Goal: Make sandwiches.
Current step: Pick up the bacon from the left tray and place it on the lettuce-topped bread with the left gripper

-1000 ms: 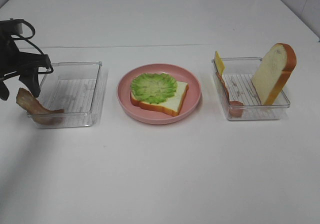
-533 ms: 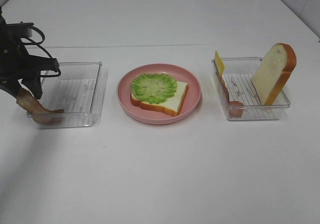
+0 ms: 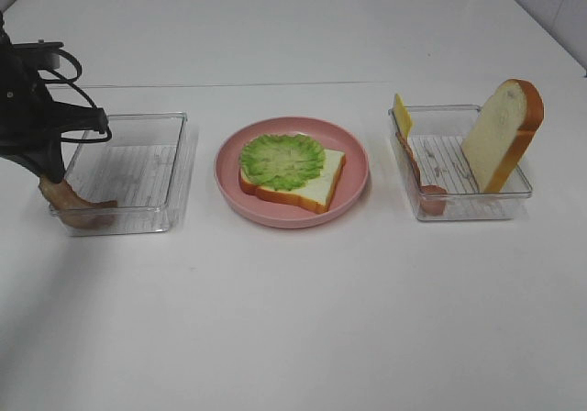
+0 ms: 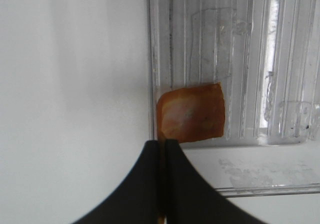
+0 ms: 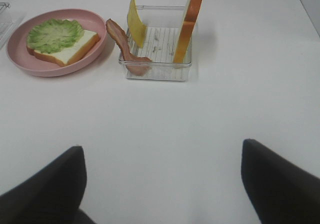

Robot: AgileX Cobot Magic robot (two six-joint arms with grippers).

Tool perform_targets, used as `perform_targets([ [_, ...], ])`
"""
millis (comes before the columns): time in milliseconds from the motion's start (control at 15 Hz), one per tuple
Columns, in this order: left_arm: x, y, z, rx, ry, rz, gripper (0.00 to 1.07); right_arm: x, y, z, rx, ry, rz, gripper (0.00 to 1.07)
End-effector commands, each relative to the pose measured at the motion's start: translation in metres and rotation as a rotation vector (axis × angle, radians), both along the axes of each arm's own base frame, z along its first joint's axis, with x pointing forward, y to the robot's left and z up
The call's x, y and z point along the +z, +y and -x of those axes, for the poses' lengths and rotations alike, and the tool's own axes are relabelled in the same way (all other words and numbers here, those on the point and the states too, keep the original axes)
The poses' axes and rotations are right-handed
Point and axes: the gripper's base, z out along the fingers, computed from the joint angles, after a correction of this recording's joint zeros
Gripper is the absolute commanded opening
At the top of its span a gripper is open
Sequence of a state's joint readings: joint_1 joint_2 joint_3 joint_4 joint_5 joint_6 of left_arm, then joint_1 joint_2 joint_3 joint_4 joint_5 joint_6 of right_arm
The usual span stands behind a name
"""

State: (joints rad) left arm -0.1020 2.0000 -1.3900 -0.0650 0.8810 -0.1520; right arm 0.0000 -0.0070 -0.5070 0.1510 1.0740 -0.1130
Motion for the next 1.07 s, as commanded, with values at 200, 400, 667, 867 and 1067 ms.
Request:
perform_targets([
  [200, 0.028, -0.007, 0.000, -0.035, -0.080, 0.067, 0.00, 0.000, 0.000, 0.000, -0.001, -0.013, 0.002, 0.80],
  [400, 0.054, -0.020, -0.010, -0.041, -0.167, 0.205, 0.00, 0.000, 0.000, 0.000, -0.001, -0.013, 0.002, 0.80],
  [667, 0.070, -0.040, -0.022, -0.066, -0.325, 0.448, 0.00, 0.000, 0.000, 0.000, -0.001, -0.013, 0.002, 0.80],
  [867, 0.079, -0.071, -0.031, -0.061, -0.447, 0.702, 0.00, 0.000, 0.000, 0.000, -0.001, -0.013, 0.002, 0.80],
  [1067, 0.059, -0.106, -0.032, -0.060, -0.397, 0.824, 0.00, 0.000, 0.000, 0.000, -0.001, -0.013, 0.002, 0.80],
])
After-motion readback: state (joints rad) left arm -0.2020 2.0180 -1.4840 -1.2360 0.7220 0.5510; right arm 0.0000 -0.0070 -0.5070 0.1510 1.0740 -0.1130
